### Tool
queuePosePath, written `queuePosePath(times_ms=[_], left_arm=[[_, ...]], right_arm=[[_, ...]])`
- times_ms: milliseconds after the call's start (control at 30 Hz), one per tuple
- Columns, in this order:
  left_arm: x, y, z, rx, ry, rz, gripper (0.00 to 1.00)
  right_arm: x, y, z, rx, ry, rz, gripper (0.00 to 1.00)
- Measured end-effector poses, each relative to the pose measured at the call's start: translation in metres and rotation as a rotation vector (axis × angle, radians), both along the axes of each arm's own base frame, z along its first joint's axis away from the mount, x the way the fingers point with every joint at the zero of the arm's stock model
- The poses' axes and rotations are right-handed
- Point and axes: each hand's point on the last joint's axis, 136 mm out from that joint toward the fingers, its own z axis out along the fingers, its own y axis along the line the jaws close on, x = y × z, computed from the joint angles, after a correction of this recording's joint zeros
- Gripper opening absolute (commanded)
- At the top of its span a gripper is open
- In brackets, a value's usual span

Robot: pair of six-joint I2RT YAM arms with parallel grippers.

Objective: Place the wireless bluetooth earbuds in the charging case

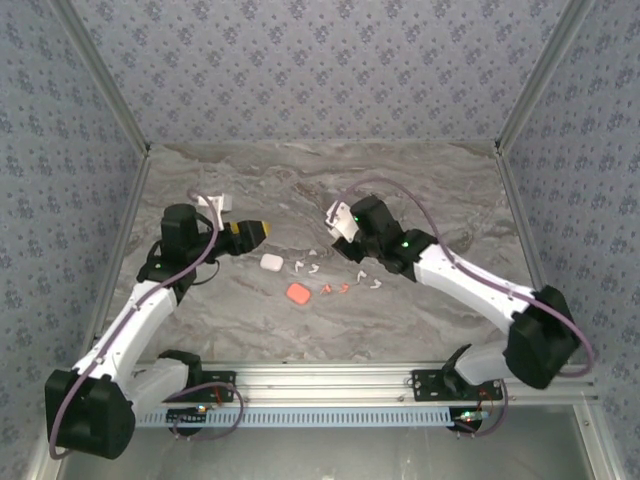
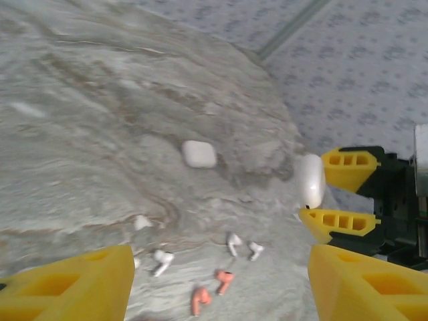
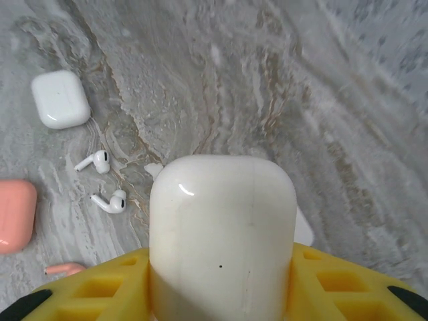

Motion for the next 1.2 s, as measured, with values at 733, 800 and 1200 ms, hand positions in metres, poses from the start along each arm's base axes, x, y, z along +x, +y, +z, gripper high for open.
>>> queuePosePath(times_ms=[733,800,1200], left_arm=[[-0.042,-0.139,0.029,-0.1,-0.099,-0.462,0.59],[-0.041,-0.143,0.032,-0.104,-0.107,-0.469,0.57],[-0.04,-0.157,0.03,-0.104,-0.095,-0.504,0.43]], right_arm=[[-0.037,0.001,0.057,0.046,-0.17,0.149,0.47],[-0.038,0.001,0.056,0.045,-0.168,0.159,0.47],[-0.042,0.005,0.054,0.057,-0.158,0.186,0.47]])
